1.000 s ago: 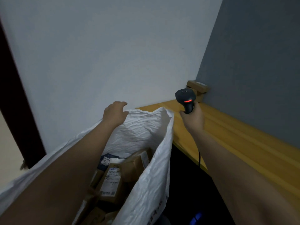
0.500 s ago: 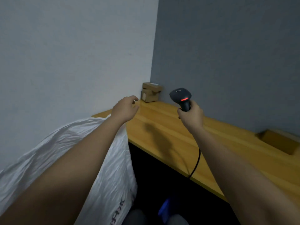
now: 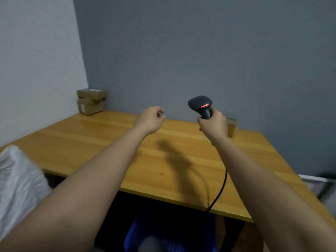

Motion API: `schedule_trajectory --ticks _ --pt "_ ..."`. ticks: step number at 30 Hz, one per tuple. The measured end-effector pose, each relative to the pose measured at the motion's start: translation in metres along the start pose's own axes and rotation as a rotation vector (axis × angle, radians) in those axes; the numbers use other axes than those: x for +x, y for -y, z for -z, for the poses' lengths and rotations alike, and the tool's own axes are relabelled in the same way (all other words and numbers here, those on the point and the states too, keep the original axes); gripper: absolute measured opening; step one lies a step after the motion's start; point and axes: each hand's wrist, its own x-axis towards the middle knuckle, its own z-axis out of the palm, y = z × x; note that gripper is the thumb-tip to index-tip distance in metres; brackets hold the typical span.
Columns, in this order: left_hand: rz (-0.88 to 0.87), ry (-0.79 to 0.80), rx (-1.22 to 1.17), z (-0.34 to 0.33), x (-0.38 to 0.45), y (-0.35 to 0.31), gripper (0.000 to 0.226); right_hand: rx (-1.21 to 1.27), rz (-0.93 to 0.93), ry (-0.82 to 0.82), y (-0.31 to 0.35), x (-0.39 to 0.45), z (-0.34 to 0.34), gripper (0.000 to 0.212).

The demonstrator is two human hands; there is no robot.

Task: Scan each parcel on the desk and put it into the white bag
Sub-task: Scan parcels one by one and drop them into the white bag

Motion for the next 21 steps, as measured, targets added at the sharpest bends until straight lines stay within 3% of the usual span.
schedule_trajectory --ticks 11,13,16,19,21 --pt "-0.076 0.229 -0.093 -0.17 0.087 -0.09 0.036 -0.137 -0.278 -0.198 -0.134 0.078 0.084 0.01" --pt "-0.078 0.263 -0.105 -0.199 0.107 -0.097 0.038 -0.12 -0.318 -0.214 -0.155 0.099 0.083 0.002" --pt "-0.053 0.304 -0.121 -0.238 0.139 -0.097 0.042 -0.036 -0.385 -0.236 -0.179 0.134 0.069 0.015" --pt "0.001 0.336 -0.176 -0.272 0.173 -0.093 0.047 0.115 -0.478 -0.211 -0.203 0.172 0.051 0.011" --pt "0.036 0.363 -0.23 -0.293 0.192 -0.089 0.052 0.143 -0.525 -0.164 -0.219 0.192 0.041 0.019"
